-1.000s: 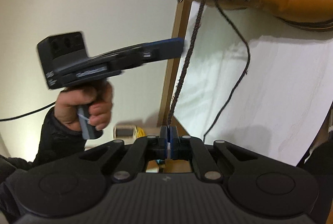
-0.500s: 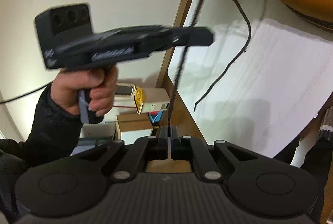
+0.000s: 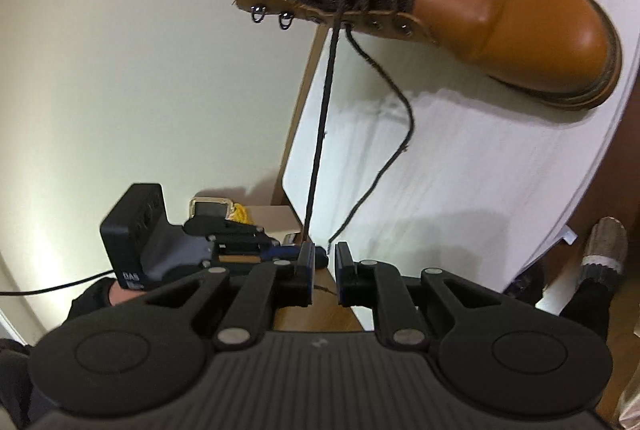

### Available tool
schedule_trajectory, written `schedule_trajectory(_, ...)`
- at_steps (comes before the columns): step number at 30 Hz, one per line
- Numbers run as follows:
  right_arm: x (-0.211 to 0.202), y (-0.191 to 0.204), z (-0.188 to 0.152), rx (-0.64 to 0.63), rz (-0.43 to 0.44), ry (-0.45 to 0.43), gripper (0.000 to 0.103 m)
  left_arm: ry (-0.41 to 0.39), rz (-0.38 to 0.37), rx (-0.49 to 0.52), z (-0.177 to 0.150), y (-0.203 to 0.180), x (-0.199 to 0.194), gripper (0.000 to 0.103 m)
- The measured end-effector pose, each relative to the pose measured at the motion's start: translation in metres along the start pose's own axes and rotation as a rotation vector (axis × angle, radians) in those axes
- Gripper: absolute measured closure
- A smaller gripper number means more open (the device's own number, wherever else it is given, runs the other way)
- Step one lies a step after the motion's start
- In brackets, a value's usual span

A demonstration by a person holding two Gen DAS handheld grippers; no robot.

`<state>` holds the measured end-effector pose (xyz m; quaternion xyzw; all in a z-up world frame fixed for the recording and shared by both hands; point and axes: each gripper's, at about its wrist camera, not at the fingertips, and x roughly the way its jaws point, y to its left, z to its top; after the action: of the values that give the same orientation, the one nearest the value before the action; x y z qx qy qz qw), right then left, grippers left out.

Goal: Lace up shoes with both hands

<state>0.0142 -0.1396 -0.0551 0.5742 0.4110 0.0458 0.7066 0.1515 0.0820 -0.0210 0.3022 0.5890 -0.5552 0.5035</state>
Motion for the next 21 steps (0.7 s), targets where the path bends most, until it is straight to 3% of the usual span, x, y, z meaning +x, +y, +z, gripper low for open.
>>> schedule_trajectory(5,-0.005,0.003,0.013,-0.032,0.003,-0.053,0.089,-0.042,-0.010,-0.027,-0.009,-0.017,0.012,0.101)
schedule_trajectory(12,0.011,0.018,0.036,-0.069,0.013,-0.088,0.084,-0.124,0.048,-0.096,-0.035,-0.014,0.003,0.101)
schedule_trajectory(18,0.014,0.005,0.032,0.019,-0.038,-0.139,0.080,-0.275,0.109,0.081,-0.017,-0.017,-0.079,0.101)
schedule_trajectory(21,0.013,-0.002,0.026,0.078,-0.046,-0.178,0.080,-0.440,0.168,0.204,0.010,-0.020,-0.150,0.101)
